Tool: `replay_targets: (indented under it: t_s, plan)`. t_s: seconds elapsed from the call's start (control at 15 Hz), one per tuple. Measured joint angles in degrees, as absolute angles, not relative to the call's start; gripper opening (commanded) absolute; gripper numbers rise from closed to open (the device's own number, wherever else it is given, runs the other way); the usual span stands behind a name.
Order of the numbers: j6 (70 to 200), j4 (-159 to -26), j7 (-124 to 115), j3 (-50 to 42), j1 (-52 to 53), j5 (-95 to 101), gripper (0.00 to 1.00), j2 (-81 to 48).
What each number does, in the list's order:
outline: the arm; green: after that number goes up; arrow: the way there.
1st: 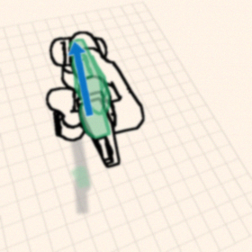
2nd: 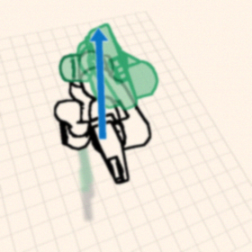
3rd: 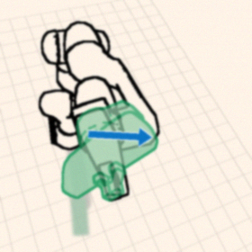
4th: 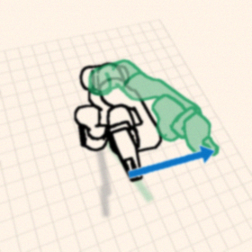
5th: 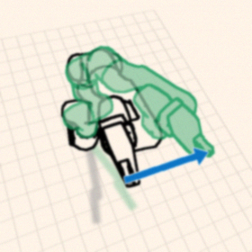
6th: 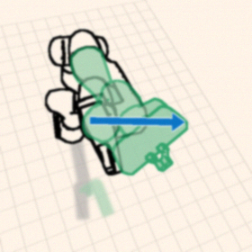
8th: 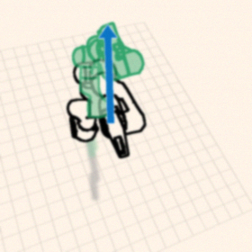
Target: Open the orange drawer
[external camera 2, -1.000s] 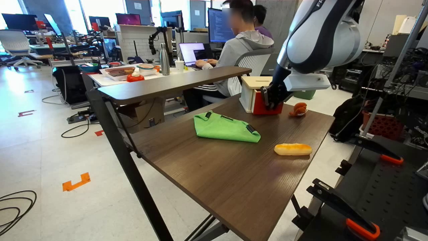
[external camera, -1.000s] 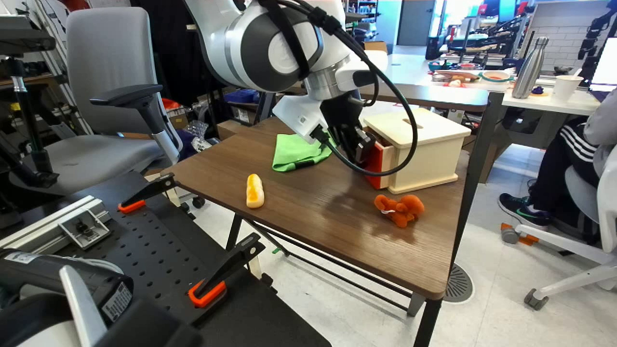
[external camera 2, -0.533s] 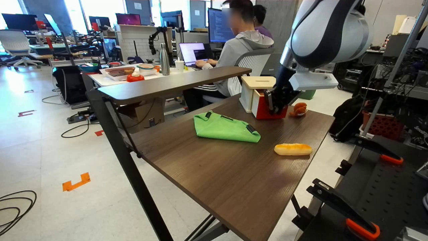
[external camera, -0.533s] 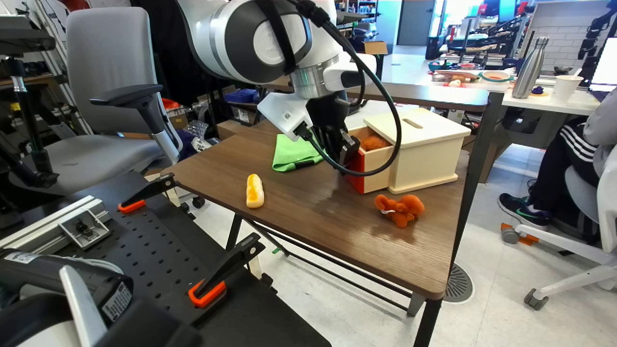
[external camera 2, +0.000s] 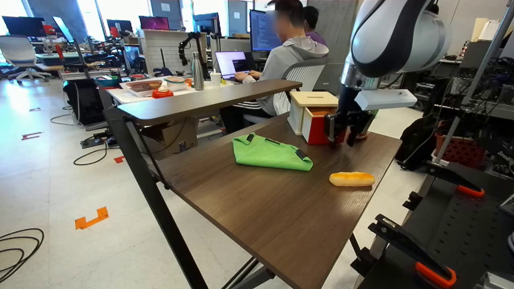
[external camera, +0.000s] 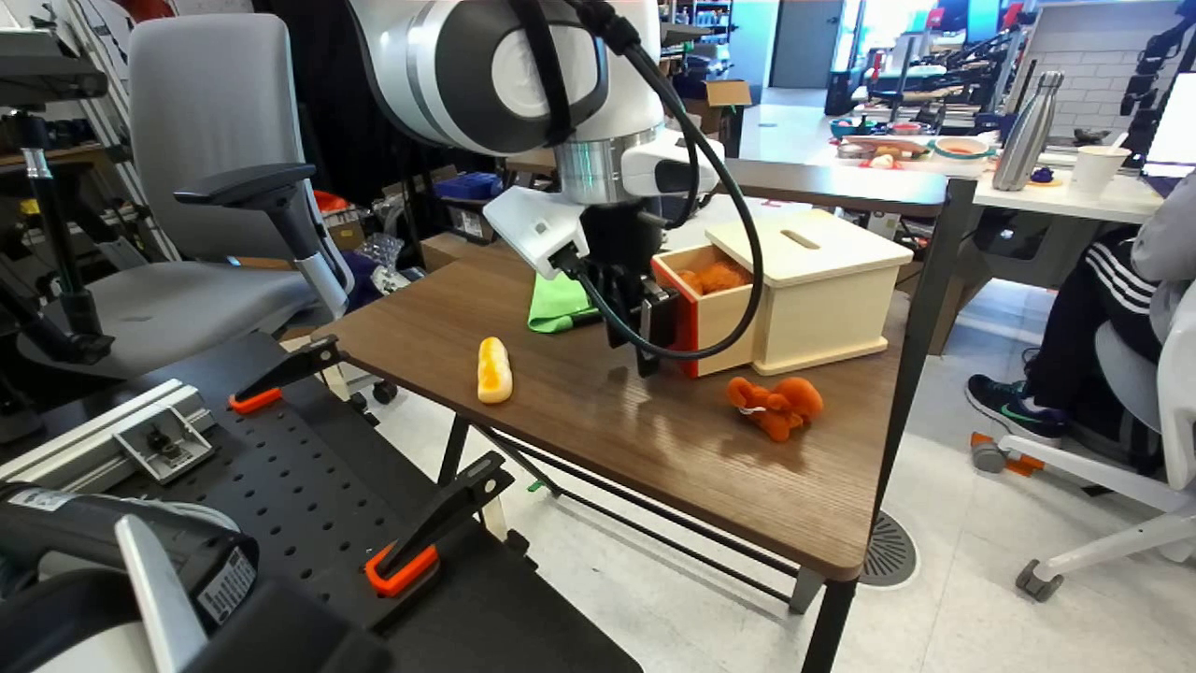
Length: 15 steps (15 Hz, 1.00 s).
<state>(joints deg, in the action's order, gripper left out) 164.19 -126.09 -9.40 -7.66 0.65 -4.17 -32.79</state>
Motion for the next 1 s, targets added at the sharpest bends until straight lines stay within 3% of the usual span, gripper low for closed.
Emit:
replay_targets:
  t_s: [0.13,1.0]
  plan:
    - [161.3,-125.7,-9.4,-7.7,0.1,-4.2,1.0,-32.7]
    - [147.1,-130.3,-9.3,-6.8,-0.5,-2.6,1.0,-19.1]
